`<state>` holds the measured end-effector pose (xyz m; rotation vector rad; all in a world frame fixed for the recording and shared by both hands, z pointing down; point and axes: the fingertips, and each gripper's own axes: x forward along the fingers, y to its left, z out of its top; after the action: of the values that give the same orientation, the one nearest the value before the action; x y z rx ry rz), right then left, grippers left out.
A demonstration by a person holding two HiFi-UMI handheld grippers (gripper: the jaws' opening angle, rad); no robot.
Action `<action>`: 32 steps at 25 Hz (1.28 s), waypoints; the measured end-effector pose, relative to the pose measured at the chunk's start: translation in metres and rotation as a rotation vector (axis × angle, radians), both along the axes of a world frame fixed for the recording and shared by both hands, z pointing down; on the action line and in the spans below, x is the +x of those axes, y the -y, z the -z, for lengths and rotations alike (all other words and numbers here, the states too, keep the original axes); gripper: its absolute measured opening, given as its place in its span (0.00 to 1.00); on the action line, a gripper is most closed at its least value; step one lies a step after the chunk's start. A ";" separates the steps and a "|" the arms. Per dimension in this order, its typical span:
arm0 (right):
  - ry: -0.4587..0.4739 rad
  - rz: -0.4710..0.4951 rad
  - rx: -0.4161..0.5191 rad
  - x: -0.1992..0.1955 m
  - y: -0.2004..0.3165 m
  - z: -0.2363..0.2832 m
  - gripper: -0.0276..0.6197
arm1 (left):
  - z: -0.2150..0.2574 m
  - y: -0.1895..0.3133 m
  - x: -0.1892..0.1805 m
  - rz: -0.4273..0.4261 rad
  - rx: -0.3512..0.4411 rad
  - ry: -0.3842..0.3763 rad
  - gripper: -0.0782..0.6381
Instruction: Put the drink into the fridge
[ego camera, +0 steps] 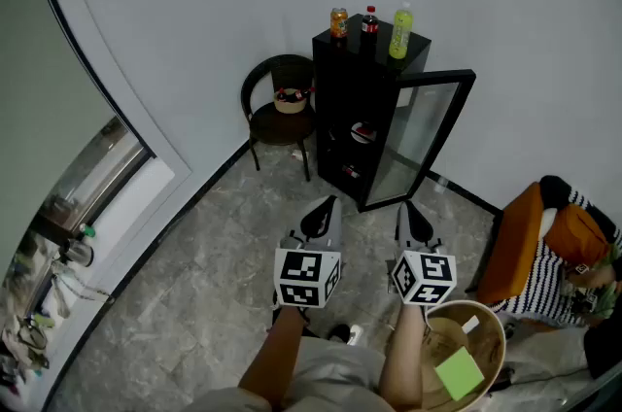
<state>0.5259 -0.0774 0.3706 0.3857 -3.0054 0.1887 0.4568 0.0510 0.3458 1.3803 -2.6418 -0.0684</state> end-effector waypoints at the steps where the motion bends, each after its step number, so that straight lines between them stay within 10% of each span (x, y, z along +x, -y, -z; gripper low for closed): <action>1: -0.008 -0.007 0.005 -0.004 0.002 -0.002 0.05 | -0.001 0.000 -0.006 0.005 0.005 -0.003 0.12; 14: 0.002 -0.038 -0.033 -0.059 0.011 -0.007 0.05 | -0.013 -0.012 -0.083 -0.006 0.012 -0.035 0.12; 18: 0.006 -0.050 -0.024 -0.082 0.018 0.001 0.05 | 0.012 -0.005 -0.104 -0.088 0.126 -0.022 0.12; 32: -0.039 -0.116 0.022 -0.207 -0.003 0.020 0.05 | 0.028 -0.034 -0.268 -0.111 0.123 0.003 0.12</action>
<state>0.3190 -0.0741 0.3507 0.5591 -2.9508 0.1562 0.1888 0.0853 0.3181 1.5634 -2.5972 -0.2189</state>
